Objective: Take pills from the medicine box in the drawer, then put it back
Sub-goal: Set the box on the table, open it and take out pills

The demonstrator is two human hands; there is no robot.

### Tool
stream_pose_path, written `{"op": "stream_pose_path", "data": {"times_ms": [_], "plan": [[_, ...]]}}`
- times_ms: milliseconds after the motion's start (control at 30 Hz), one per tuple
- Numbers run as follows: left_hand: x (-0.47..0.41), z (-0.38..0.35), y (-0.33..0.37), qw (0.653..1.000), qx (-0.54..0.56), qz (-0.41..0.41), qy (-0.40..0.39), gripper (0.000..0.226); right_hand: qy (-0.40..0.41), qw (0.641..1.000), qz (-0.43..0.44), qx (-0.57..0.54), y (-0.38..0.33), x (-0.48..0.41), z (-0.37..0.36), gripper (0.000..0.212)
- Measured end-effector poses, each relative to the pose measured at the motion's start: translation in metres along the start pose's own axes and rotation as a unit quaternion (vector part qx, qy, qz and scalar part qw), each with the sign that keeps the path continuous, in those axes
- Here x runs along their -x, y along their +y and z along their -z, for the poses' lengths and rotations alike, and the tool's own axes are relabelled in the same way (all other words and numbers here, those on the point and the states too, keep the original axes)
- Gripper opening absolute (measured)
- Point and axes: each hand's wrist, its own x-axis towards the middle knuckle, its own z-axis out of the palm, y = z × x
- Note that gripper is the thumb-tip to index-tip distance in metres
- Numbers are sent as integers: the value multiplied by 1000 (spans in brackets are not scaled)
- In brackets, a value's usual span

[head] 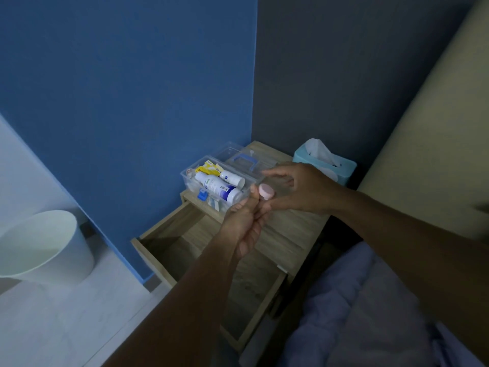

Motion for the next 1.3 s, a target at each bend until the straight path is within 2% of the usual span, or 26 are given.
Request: {"op": "stream_pose_path", "data": {"times_ms": [100, 200, 233, 300, 367, 467, 633, 767, 933, 1033, 1167, 1300], "plan": [[0, 1, -2, 1000, -1, 5, -15, 36, 59, 998, 7, 30, -3, 2, -5, 54], [1, 2, -4, 1000, -11, 5, -11, 41, 21, 999, 29, -6, 0, 0, -8, 30], [1, 4, -5, 1000, -7, 8, -6, 41, -8, 999, 29, -17, 2, -1, -7, 35], [1, 7, -7, 1000, 0, 11, -2, 40, -33, 999, 28, -17, 6, -1, -9, 60], [1, 8, -7, 1000, 3, 14, -4, 43, -2, 1000, 14, 3, 6, -2, -13, 70], [0, 8, -7, 1000, 2, 13, -7, 41, 32, 998, -5, 53, 3, -4, -13, 57], [-4, 13, -6, 1000, -7, 21, 21, 37, -6, 998, 47, 30, 2, -3, -11, 25], [-6, 18, -7, 999, 5, 22, 22, 39, 32, 996, 87, 13, 6, -6, -6, 33], [-5, 26, -10, 999, 22, 34, 8, 31, 64, 996, 49, -27, 23, -2, -10, 43], [-9, 29, -12, 999, 22, 40, 5, 22, 88, 995, 5, -47, 40, 4, -25, 38], [-20, 36, -15, 999, 16, 42, 14, 32, 144, 976, -84, -138, 68, 15, -54, 33], [-36, 45, -24, 999, -47, 21, 18, 45, 184, 947, -163, -209, 95, 27, -90, 29]]}}
